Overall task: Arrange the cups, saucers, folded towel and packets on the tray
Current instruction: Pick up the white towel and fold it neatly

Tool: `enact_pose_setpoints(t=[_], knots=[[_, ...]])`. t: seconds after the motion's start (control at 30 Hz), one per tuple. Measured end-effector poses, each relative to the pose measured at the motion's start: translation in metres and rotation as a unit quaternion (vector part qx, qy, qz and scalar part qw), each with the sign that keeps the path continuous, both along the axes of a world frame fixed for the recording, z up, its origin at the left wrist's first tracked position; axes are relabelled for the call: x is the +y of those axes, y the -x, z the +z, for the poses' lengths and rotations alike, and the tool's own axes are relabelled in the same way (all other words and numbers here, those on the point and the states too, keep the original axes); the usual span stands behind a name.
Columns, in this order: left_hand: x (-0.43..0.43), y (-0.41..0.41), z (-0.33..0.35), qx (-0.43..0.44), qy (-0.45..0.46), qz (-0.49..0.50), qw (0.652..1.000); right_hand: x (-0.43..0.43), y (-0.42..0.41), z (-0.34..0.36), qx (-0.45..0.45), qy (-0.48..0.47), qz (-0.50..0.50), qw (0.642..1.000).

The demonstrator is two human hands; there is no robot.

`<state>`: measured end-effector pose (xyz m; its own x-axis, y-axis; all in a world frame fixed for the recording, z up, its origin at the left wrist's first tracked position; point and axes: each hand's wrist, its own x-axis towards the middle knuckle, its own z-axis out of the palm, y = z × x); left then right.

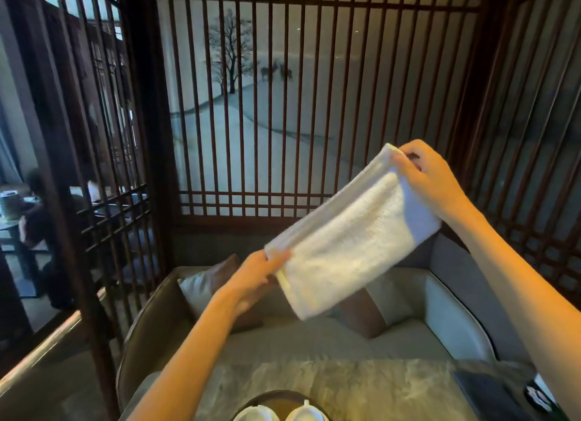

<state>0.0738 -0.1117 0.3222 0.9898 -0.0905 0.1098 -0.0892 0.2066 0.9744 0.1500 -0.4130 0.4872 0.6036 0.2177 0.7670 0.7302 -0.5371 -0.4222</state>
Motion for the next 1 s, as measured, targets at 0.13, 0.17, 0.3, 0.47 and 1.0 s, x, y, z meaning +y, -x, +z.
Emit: enact_pose_setpoints(t=[0.13, 0.17, 0.3, 0.47, 1.0], knots=[[-0.010, -0.003, 0.018, 0.101, 0.240, 0.015, 0.965, -0.002, 0.000, -0.030, 0.056, -0.062, -0.001, 0.997], [-0.017, -0.004, 0.022, 0.084, 0.154, 0.060, 0.983, -0.001, 0.001, -0.038, 0.070, -0.087, -0.002, 0.994], [-0.035, -0.001, 0.033, -0.017, -0.030, 0.200, 0.979, -0.006, 0.000, -0.061, 0.124, -0.157, 0.007, 0.980], [-0.020, 0.002, 0.034, -0.095, -0.090, 0.184, 0.974, -0.034, -0.009, -0.086, 0.224, -0.214, 0.022, 0.951], [-0.012, -0.008, 0.025, -0.159, -0.107, 0.250, 0.949, -0.041, 0.007, -0.127, 0.251, -0.304, 0.110, 0.912]])
